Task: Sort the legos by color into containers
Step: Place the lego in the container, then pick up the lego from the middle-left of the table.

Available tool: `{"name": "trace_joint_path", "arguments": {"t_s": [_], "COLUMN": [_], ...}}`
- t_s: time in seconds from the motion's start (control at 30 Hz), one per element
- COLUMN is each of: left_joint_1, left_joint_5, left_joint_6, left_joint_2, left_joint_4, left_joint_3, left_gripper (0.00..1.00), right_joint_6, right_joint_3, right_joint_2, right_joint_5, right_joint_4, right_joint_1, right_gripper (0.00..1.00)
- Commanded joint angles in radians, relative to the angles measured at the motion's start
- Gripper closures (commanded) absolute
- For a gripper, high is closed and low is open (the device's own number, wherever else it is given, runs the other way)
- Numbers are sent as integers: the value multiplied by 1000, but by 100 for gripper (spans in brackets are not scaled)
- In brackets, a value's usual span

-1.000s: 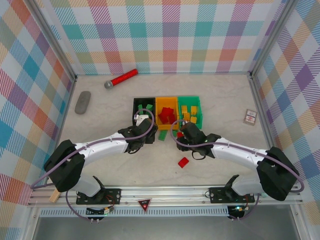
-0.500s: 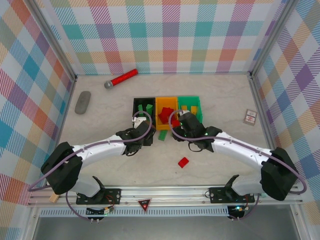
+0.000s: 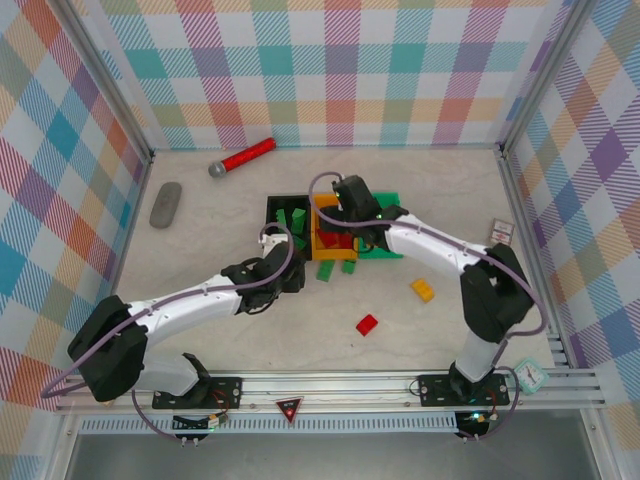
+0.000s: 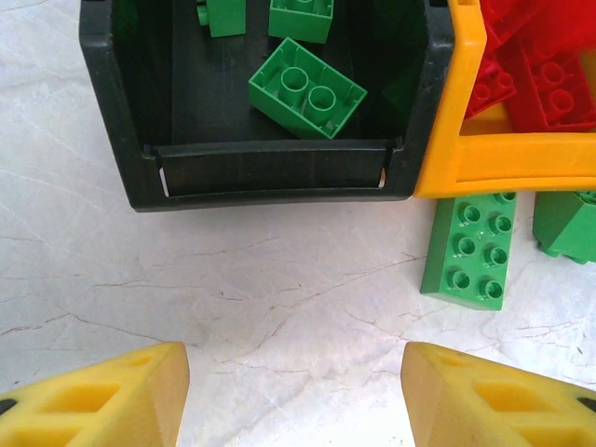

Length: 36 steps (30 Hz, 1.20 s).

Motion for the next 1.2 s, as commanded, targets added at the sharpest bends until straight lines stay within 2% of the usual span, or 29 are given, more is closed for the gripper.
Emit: {"name": "trace_joint_path", "arguments": {"t_s": [0.0, 0.23, 0.53, 0.67, 0.87, 1.17], "left_joint_1": [3, 3, -24, -67, -119, -277], "left_joint_5": [9, 35, 202, 189, 262, 264], "left_joint_6": [-22, -31, 24, 32, 73, 191], "left_joint_2": [-36, -43, 60, 69, 96, 173], "left_joint_4": [-25, 12, 192, 236, 309, 240], "left_joint_3": [-29, -56, -40, -45, -61, -4], "left_gripper": [38, 37, 36, 35, 30, 29], "right_joint_6": [-45, -75, -144, -139, -117, -73], "right_joint_3": [51, -63, -214, -312, -497, -597], "right_joint_2": [24, -67, -226, -299, -359, -372], "right_joint_5": [-21, -27, -2, 7, 64, 80], "right_joint_4": [-62, -40, -58, -23, 114, 223], "right_joint_1": [-10, -10, -10, -16, -20, -33], "right_gripper": [32, 30, 28, 28, 27, 26]}}
